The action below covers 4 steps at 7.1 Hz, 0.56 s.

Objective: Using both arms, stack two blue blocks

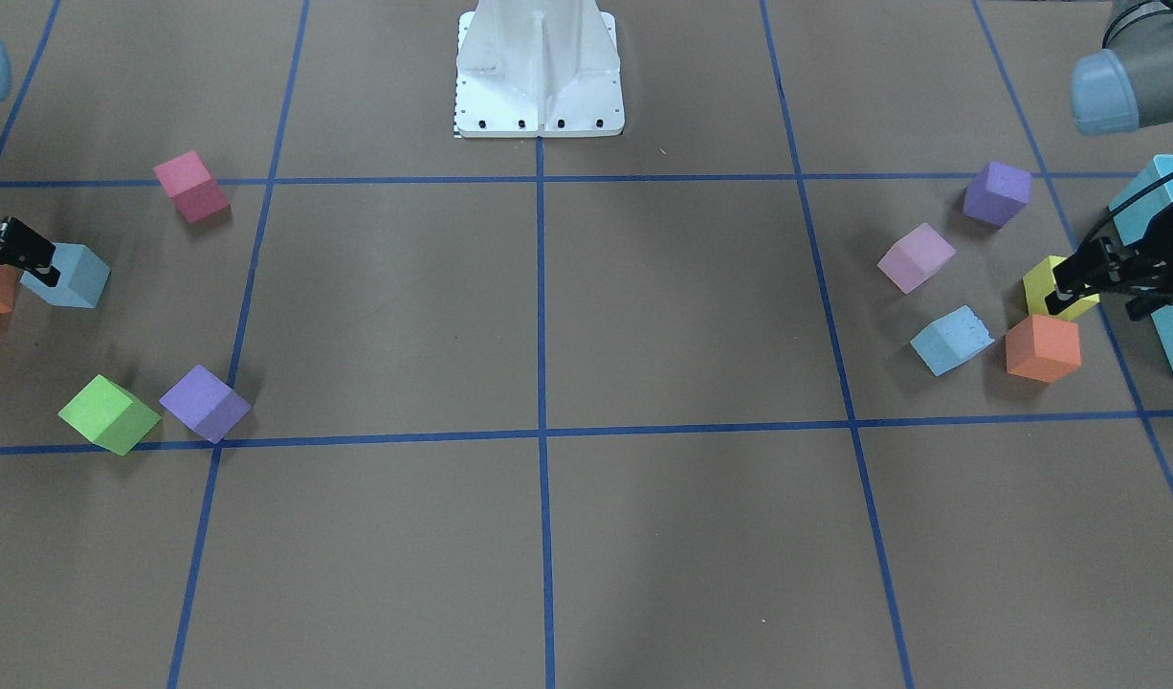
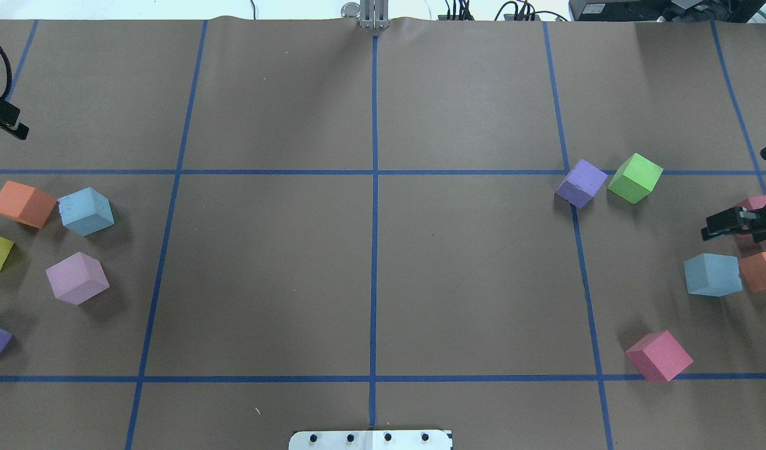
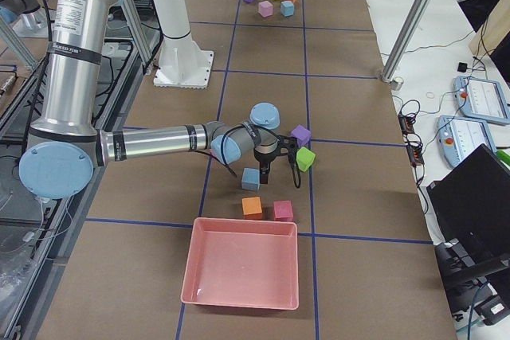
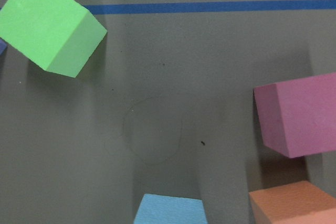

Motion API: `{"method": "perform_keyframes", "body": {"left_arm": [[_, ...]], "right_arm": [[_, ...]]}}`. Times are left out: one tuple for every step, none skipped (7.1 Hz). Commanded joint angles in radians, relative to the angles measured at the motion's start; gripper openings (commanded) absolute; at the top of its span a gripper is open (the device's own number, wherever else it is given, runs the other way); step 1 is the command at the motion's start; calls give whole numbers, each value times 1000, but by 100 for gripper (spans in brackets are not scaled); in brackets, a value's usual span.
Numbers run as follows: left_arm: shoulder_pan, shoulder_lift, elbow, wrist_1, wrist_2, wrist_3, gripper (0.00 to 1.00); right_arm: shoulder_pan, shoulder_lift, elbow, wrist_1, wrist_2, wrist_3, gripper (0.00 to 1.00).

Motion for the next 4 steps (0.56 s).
{"method": "perform_keyframes", "body": {"left_arm": [[-2, 6, -2, 0, -1, 2, 99], [-2, 9, -7, 0, 0, 2, 99], [-3, 15, -18, 1, 0, 2, 99], [-3, 23, -28, 1, 0, 1, 99]], "right_arm": [[-29, -4, 4, 17, -24, 60, 99], [-28, -39, 4, 22, -25, 49, 99], [-28, -91, 2, 72, -39, 47, 99], [-31, -112, 1, 95, -39, 58, 99]]}}
